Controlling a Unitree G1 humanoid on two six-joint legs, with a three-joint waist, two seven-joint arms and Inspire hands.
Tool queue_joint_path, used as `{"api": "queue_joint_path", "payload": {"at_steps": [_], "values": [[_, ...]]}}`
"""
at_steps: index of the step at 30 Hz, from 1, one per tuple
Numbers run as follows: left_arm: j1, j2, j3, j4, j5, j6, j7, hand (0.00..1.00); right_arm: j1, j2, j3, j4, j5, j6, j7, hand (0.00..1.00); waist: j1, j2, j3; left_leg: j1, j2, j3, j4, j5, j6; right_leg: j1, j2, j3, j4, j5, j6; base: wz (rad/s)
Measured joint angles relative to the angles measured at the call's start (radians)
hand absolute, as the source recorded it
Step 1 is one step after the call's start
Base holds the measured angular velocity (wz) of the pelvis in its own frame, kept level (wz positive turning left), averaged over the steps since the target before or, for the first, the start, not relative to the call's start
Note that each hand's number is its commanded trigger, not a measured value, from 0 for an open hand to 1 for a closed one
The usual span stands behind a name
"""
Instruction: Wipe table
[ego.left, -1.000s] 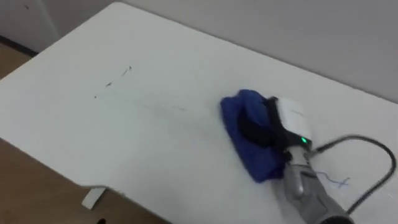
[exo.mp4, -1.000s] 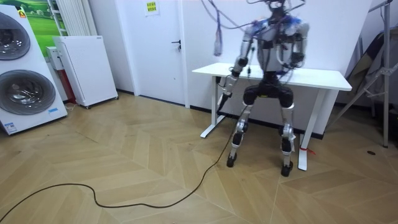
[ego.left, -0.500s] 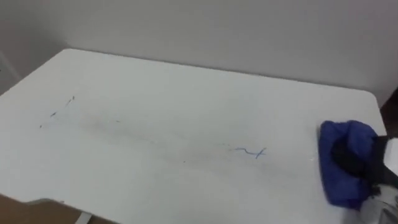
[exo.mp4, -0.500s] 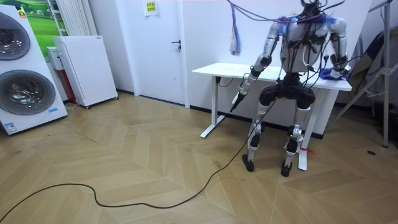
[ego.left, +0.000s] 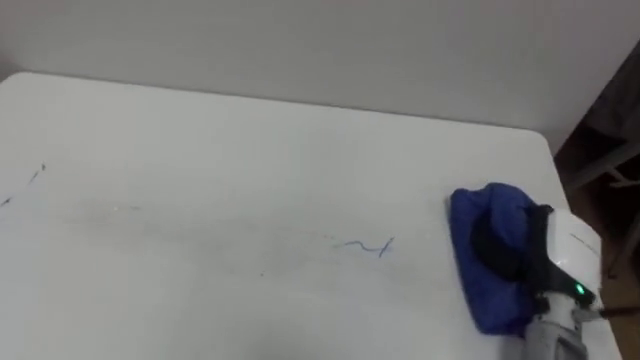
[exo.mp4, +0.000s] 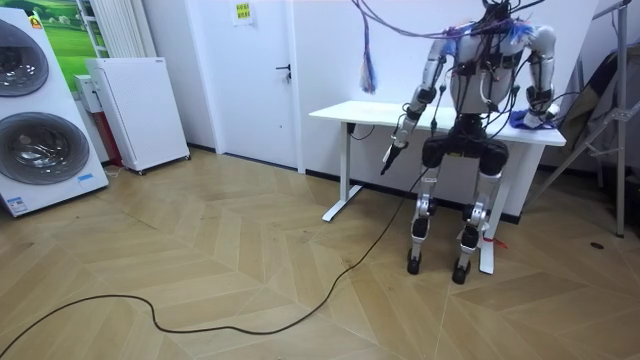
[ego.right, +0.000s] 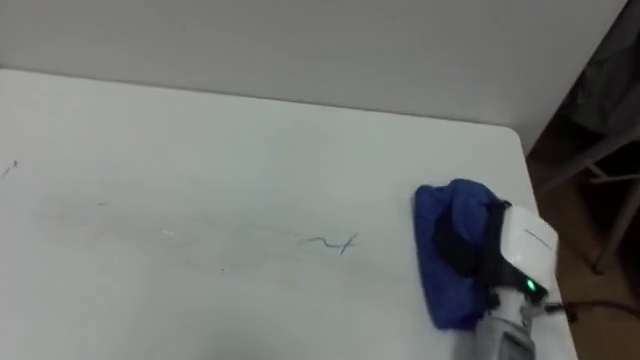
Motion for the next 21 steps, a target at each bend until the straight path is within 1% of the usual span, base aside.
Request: {"api": "queue_joint_path", "payload": {"at_steps": [1, 3, 4, 5, 6, 7, 8, 9, 10, 11, 12, 13, 14, 15, 16, 17, 18, 19, 20, 21], "values": [[0.012, 0.001, 0.000, 0.000, -0.001, 0.002, -0.001, 0.00, 0.028, -0.004, -0.012, 0.001, 0.001, 0.001, -0.005, 1.00, 0.000, -0.005, -0.0021, 0.010, -0.008, -0.012, 0.003, -0.003, 0.003, 0.015, -0.007, -0.004, 0.002, -0.004, 0.006, 0.25], [0.022, 0.000, -0.006, 0.001, -0.002, 0.005, -0.003, 0.00, 0.034, -0.012, -0.017, 0.010, 0.013, 0.008, -0.006, 1.00, 0.011, -0.004, -0.0050, 0.011, -0.015, -0.014, 0.010, -0.004, 0.008, 0.018, -0.013, -0.003, 0.002, -0.005, 0.007, 0.08], [0.022, 0.003, -0.020, 0.002, -0.003, 0.009, -0.003, 0.00, 0.022, -0.012, -0.015, 0.006, 0.028, 0.029, 0.000, 1.00, 0.026, -0.004, -0.0050, 0.010, -0.017, -0.014, 0.009, -0.002, 0.012, 0.016, -0.015, -0.001, 0.001, -0.001, 0.010, -0.08], [0.022, 0.000, -0.022, 0.002, -0.008, 0.013, -0.003, 0.00, 0.014, -0.008, -0.015, -0.004, 0.033, 0.051, 0.009, 1.00, 0.031, -0.008, -0.0045, 0.008, -0.020, -0.014, 0.009, 0.000, 0.015, 0.014, -0.018, -0.001, 0.002, 0.003, 0.012, -0.06], [0.020, 0.000, -0.025, 0.003, -0.012, 0.016, -0.003, 0.00, 0.011, -0.005, -0.011, -0.014, 0.032, 0.065, 0.017, 1.00, 0.032, -0.010, -0.0040, 0.008, -0.021, -0.015, 0.009, 0.001, 0.016, 0.013, -0.018, 0.000, 0.002, 0.004, 0.014, -0.09], [0.013, -0.001, -0.035, 0.008, -0.015, 0.020, -0.003, 0.00, 0.005, 0.004, 0.008, -0.037, 0.030, 0.096, 0.035, 1.00, 0.044, -0.013, -0.0029, 0.009, -0.022, -0.015, 0.009, 0.001, 0.016, 0.010, -0.018, 0.002, 0.002, 0.009, 0.014, -0.27], [-0.003, -0.002, -0.040, 0.021, -0.012, 0.020, -0.003, 0.00, -0.009, 0.005, 0.031, -0.062, 0.021, 0.132, 0.067, 1.00, 0.062, -0.018, -0.0012, 0.006, -0.022, -0.015, 0.009, 0.000, 0.018, 0.001, -0.018, 0.002, 0.005, 0.012, 0.012, -0.37], [-0.012, -0.004, -0.040, 0.026, -0.011, 0.021, -0.003, 0.00, -0.020, 0.007, 0.044, -0.082, 0.005, 0.153, 0.092, 1.00, 0.073, -0.019, -0.0015, 0.002, -0.023, -0.016, 0.009, 0.000, 0.018, -0.004, -0.018, 0.000, 0.006, 0.014, 0.009, -0.54], [-0.025, -0.004, -0.048, 0.028, -0.017, 0.021, -0.001, 0.00, -0.054, 0.011, 0.099, -0.125, -0.021, 0.193, 0.144, 1.00, 0.094, -0.022, 0.0010, -0.007, -0.023, -0.024, 0.008, 0.000, 0.018, -0.014, -0.016, -0.008, 0.005, 0.028, 0.009, -0.54], [-0.041, 0.001, -0.064, 0.037, -0.020, 0.021, 0.000, 0.00, -0.099, 0.027, 0.169, -0.158, -0.053, 0.222, 0.194, 1.00, 0.110, -0.027, 0.0051, -0.013, -0.024, -0.040, 0.008, 0.001, 0.018, -0.023, -0.013, -0.018, 0.001, 0.037, 0.008, -0.49], [-0.049, 0.002, -0.069, 0.040, -0.020, 0.021, 0.002, 0.00, -0.127, 0.039, 0.204, -0.165, -0.068, 0.231, 0.215, 1.00, 0.115, -0.030, 0.0073, -0.016, -0.024, -0.047, 0.009, 0.001, 0.018, -0.026, -0.013, -0.029, 0.001, 0.037, 0.006, -0.18], [-0.066, 0.003, -0.085, 0.040, -0.016, 0.021, 0.005, 0.00, -0.186, 0.064, 0.282, -0.168, -0.091, 0.245, 0.256, 1.00, 0.124, -0.036, 0.0114, -0.023, -0.024, -0.064, 0.010, 0.001, 0.016, -0.029, -0.011, -0.039, 0.001, 0.035, 0.003, 0.14], [-0.088, 0.002, -0.114, 0.040, -0.015, 0.021, 0.004, 0.00, -0.232, 0.080, 0.351, -0.183, -0.104, 0.251, 0.298, 1.00, 0.145, -0.040, 0.0146, -0.032, -0.025, -0.078, 0.009, 0.004, 0.012, -0.034, -0.009, -0.050, 0.001, 0.032, -0.003, 0.29], [-0.098, 0.001, -0.124, 0.040, -0.015, 0.020, 0.001, 0.00, -0.253, 0.088, 0.381, -0.193, -0.118, 0.253, 0.321, 1.00, 0.155, -0.042, 0.0160, -0.037, -0.025, -0.086, 0.008, 0.005, 0.010, -0.037, -0.008, -0.052, 0.001, 0.028, -0.005, 0.43], [-0.115, -0.001, -0.138, 0.039, -0.014, 0.020, -0.007, 0.00, -0.287, 0.115, 0.428, -0.223, -0.135, 0.257, 0.364, 1.00, 0.173, -0.046, 0.0222, -0.047, -0.025, -0.104, 0.006, 0.008, 0.008, -0.041, -0.005, -0.060, 0.001, 0.024, -0.009, 0.39], [-0.118, -0.001, -0.143, 0.038, -0.014, 0.021, -0.019, 0.00, -0.324, 0.142, 0.479, -0.236, -0.143, 0.257, 0.400, 1.00, 0.202, -0.046, 0.0282, -0.052, -0.023, -0.117, 0.006, 0.009, 0.007, -0.042, -0.002, -0.071, -0.002, 0.021, -0.014, 0.34], [-0.118, 0.000, -0.148, 0.038, -0.016, 0.021, -0.023, 0.00, -0.342, 0.154, 0.502, -0.236, -0.143, 0.256, 0.416, 1.00, 0.210, -0.046, 0.0291, -0.055, -0.023, -0.123, 0.006, 0.009, 0.006, -0.042, -0.002, -0.078, -0.003, 0.020, -0.018, 0.33], [-0.119, -0.001, -0.158, 0.037, -0.015, 0.022, -0.028, 0.00, -0.373, 0.169, 0.533, -0.237, -0.143, 0.247, 0.444, 1.00, 0.226, -0.049, 0.0317, -0.062, -0.023, -0.135, 0.004, 0.008, 0.004, -0.043, -0.002, -0.089, -0.005, 0.017, -0.022, 0.36], [-0.118, -0.002, -0.165, 0.036, -0.014, 0.022, -0.033, 0.00, -0.401, 0.177, 0.545, -0.243, -0.150, 0.240, 0.462, 1.00, 0.245, -0.048, 0.0398, -0.068, -0.024, -0.143, 0.000, 0.012, 0.003, -0.047, -0.001, -0.089, -0.014, 0.019, -0.023, 0.29], [-0.115, -0.002, -0.168, 0.035, -0.014, 0.023, -0.036, 0.00, -0.408, 0.181, 0.546, -0.249, -0.160, 0.241, 0.468, 1.00, 0.257, -0.045, 0.0422, -0.075, -0.024, -0.144, -0.001, 0.013, 0.003, -0.054, 0.000, -0.089, -0.015, 0.021, -0.024, 0.12]]}}
